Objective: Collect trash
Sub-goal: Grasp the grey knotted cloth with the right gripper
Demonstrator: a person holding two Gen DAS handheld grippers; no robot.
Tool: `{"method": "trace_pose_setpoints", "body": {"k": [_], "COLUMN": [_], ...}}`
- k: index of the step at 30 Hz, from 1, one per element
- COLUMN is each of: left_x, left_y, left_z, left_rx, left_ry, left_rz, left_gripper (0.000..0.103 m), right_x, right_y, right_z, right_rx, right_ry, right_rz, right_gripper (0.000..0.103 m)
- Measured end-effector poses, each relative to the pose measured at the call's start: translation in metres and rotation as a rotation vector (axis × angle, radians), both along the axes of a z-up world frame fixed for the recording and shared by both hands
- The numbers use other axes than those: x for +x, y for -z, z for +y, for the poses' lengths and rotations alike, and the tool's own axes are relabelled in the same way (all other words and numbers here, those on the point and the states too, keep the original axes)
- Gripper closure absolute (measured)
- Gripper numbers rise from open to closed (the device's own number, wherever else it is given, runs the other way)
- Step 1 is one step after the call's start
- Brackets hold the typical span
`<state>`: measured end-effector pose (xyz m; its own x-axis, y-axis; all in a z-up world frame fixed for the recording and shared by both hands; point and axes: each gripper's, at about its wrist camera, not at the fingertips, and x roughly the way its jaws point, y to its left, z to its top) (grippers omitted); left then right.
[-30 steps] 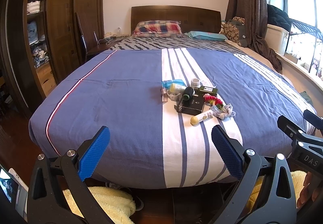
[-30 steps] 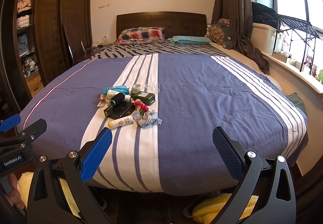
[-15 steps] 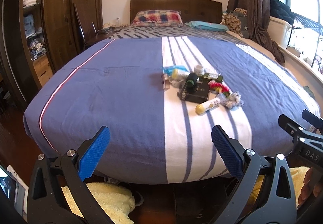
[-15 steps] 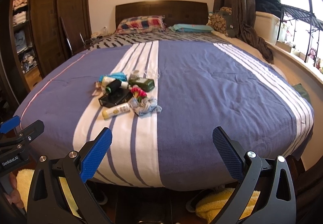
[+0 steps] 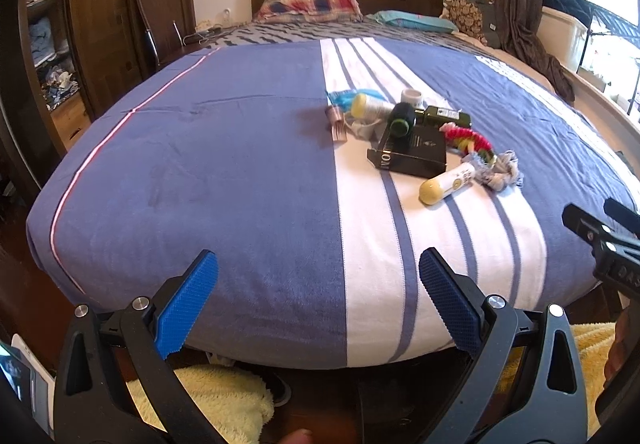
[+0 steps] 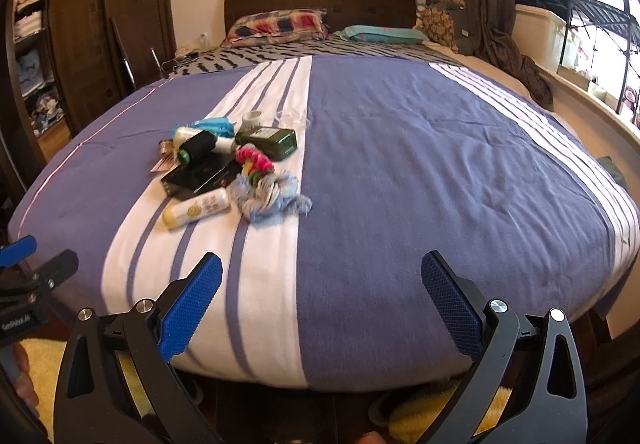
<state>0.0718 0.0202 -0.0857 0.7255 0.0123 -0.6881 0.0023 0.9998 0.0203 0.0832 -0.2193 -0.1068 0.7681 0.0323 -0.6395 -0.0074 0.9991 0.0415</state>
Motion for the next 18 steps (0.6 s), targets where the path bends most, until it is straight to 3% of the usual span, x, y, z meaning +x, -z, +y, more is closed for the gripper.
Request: {"method": "trace_pose_setpoints", "body": {"k": [3, 15, 18], "left_x": [0.013, 0.039, 0.046], "left_y": [0.008, 0.020, 0.021], "left_z": [-0.003, -0.030, -0.037], "left_rx": [-0.004, -0.044, -0.046], "left_ry": [0.022, 0.138, 0.160], "left_rz": [0.029, 0.067, 0.071], "left_gripper": [0.009, 0.013, 0.013], "right_x": [0.024, 0.084, 0.080], "right_y": [0.009, 0.028, 0.026], "right_z": [0.003, 0.021, 0.019], "right_rx": [0.021, 0.069, 0.091], "right_ry": [-0.037, -0.139, -0.163], "right_rz": [0.031, 0.080, 0.075], "right_gripper": [0.004, 0.039, 0.064]}}
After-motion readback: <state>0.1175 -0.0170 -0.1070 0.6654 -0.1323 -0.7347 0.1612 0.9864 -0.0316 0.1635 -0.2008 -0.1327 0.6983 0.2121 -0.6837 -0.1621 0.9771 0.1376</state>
